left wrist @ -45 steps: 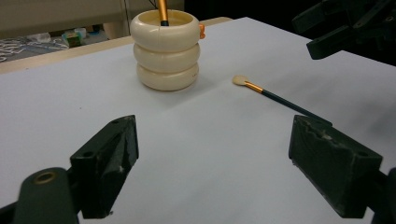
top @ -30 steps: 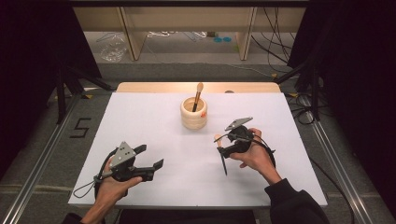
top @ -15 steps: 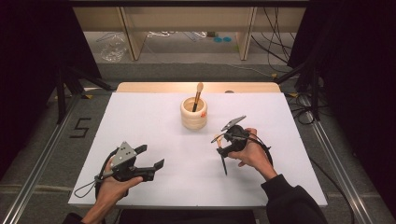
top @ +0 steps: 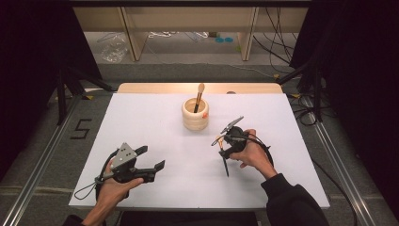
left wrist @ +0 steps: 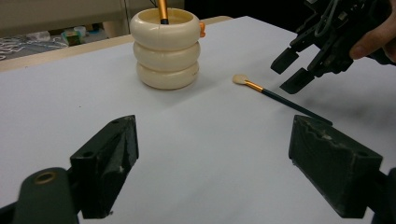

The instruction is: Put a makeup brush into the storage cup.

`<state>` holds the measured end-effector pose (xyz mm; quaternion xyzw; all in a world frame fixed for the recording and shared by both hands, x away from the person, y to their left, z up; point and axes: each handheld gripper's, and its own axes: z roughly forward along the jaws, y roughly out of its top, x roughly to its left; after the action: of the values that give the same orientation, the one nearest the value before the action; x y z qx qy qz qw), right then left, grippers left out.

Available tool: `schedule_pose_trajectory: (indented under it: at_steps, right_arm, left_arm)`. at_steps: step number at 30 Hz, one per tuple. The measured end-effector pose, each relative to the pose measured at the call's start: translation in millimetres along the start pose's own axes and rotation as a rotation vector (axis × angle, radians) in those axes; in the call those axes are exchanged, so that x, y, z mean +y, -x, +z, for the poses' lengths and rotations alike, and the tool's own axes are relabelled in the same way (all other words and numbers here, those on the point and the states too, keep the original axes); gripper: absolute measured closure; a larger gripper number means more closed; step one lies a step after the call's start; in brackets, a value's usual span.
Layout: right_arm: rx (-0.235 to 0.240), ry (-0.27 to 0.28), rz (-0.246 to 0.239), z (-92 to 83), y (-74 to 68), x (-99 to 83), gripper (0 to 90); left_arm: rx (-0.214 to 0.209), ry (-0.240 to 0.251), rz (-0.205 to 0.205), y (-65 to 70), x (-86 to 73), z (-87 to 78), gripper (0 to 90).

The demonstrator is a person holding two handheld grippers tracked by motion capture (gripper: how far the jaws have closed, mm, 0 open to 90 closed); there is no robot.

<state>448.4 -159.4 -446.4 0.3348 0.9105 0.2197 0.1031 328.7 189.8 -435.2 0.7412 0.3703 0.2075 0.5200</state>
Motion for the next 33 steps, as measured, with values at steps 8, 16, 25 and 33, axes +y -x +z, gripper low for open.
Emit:
schedule_pose_trajectory:
  at_steps: [8, 16, 25, 33]
  right_arm:
    - [0.0, -0.027, -0.017, 5.0, -0.9, 3.3, 43.8]
    - [0.023, -0.056, -0.029, 9.3, -0.3, 5.1, 54.3]
    - [0.046, -0.094, -0.027, 13.4, 0.9, 7.9, 58.7]
    - [0.053, -0.131, -0.037, 18.8, 0.1, 10.6, 62.1]
  left_arm:
    - [-0.004, 0.003, -0.02, 0.3, -0.6, 0.3, 15.8]
    - [0.002, -0.001, -0.015, 0.4, -0.5, -0.2, 15.8]
    - [0.0, -0.003, -0.013, 0.1, -0.4, -0.2, 15.8]
    - [-0.002, 0.002, -0.023, 0.3, -0.7, 0.0, 15.8]
